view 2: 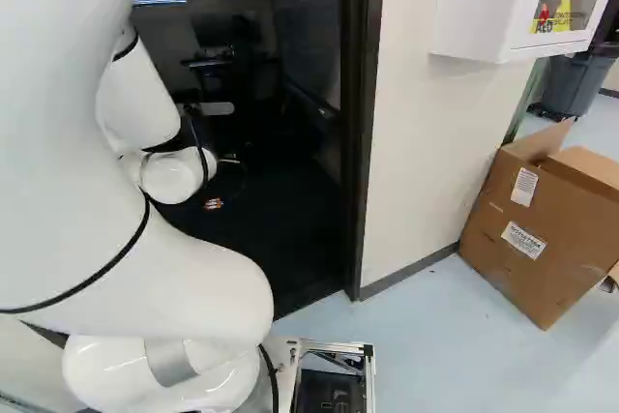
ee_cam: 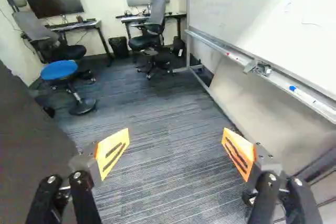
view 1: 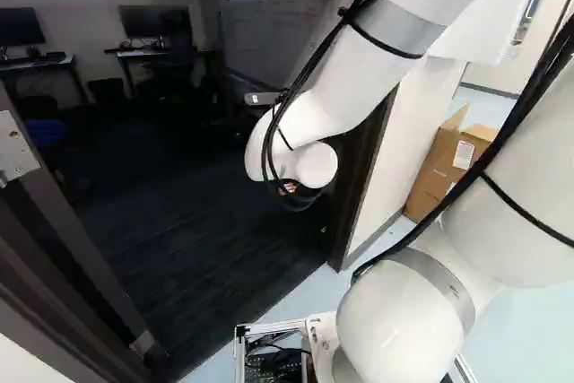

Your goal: Open the door and move inside

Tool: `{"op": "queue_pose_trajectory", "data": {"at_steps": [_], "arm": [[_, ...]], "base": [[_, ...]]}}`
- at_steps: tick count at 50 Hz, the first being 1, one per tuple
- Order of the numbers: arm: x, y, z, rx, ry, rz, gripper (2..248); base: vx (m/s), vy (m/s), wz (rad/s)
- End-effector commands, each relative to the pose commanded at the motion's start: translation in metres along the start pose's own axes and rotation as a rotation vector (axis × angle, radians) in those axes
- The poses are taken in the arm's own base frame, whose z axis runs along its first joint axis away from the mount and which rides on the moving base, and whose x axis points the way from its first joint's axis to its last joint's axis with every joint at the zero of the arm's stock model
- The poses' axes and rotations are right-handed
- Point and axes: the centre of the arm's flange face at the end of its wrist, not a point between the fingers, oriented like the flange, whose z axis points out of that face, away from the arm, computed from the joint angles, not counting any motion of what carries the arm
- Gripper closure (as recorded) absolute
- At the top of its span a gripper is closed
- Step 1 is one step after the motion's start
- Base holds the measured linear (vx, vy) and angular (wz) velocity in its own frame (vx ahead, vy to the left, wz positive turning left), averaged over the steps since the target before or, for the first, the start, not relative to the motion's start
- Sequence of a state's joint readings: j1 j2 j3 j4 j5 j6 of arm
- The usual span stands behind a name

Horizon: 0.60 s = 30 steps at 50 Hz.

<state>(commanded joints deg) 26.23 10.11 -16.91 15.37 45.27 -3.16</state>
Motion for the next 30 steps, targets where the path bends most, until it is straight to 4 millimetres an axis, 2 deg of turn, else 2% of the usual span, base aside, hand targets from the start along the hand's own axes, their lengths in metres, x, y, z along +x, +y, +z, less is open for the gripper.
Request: {"op": "queue_pose_trajectory", "data": {"at_steps": [30], "arm": [[-0.002, 0.039, -0.009, -0.104, 0.011, 0.036, 3]], "base": [[0.000, 0.000, 0.000]]}}
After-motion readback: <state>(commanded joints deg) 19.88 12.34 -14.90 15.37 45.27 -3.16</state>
